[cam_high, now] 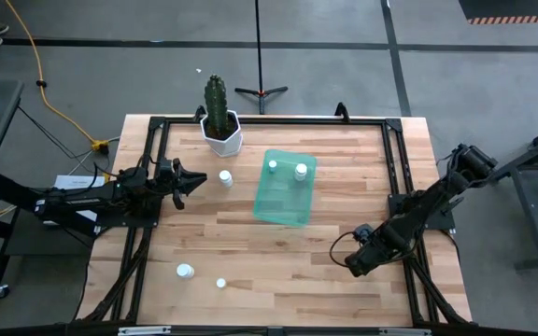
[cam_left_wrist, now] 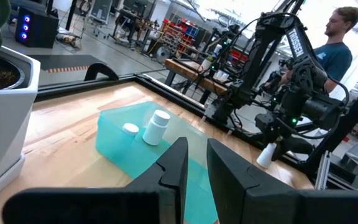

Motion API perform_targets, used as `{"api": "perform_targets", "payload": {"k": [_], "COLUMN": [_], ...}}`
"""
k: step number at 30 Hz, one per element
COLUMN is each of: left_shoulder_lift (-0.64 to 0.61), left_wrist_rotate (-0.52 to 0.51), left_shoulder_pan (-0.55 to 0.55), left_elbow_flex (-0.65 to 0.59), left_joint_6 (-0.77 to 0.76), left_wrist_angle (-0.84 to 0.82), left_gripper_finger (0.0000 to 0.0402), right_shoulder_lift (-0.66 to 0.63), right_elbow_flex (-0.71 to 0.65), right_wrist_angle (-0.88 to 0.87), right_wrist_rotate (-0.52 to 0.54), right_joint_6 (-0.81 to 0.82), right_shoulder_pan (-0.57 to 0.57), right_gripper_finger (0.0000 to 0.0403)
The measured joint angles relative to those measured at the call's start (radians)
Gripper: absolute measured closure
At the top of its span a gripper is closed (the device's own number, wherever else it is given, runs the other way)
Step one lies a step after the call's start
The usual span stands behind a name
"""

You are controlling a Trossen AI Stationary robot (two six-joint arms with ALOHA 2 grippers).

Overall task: Pick and place pill bottles into a basket
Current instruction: Put the bottom right white pill bottle into the blue bin

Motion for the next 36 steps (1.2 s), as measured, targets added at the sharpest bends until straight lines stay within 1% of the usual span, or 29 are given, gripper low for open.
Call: {"api": "perform_targets", "payload": {"k": [3, 9, 11, 15, 19, 22, 24, 29, 33, 36], "left_shoulder_lift": [0.0, 0.0, 0.0, 0.0, 0.0, 0.0, 0.0, 0.0, 0.0, 0.0], "left_wrist_rotate": [0.0, 0.0, 0.0, 0.0, 0.0, 0.0, 0.0, 0.0, 0.0, 0.0], "left_shoulder_pan": [0.0, 0.0, 0.0, 0.0, 0.0, 0.0, 0.0, 0.0, 0.0, 0.0], "left_elbow_flex": [0.0, 0.0, 0.0, 0.0, 0.0, 0.0, 0.0, 0.0, 0.0, 0.0], "left_joint_6": [0.0, 0.0, 0.0, 0.0, 0.0, 0.0, 0.0, 0.0, 0.0, 0.0], "left_wrist_angle": [0.0, 0.0, 0.0, 0.0, 0.0, 0.0, 0.0, 0.0, 0.0, 0.0], "left_gripper_finger": [0.0307, 0.0307, 0.0307, 0.0307, 0.0307, 0.0307, 0.0307, 0.0307, 0.0307, 0.0307], "right_shoulder_lift": [0.0, 0.0, 0.0, -0.007, -0.04, -0.074, -0.093, -0.12, -0.113, -0.096], "right_elbow_flex": [0.0, 0.0, 0.0, 0.0, 0.0, 0.0, 0.0, 0.005, 0.099, 0.205], "right_wrist_angle": [0.001, 0.054, 0.084, 0.185, 0.323, 0.426, 0.487, 0.626, 0.554, 0.423], "right_wrist_rotate": [-0.002, 0.021, 0.044, 0.135, 0.243, 0.339, 0.383, 0.399, 0.371, 0.365], "right_joint_6": [0.0, -0.007, -0.03, -0.087, -0.165, -0.242, -0.304, -0.493, -0.665, -0.785], "right_shoulder_pan": [-0.003, -0.027, -0.05, -0.109, -0.176, -0.234, -0.279, -0.411, -0.511, -0.58], "right_gripper_finger": [0.0232, 0.0217, 0.022, 0.0229, 0.0225, 0.0224, 0.0227, 0.0228, 0.0228, 0.0228]}}
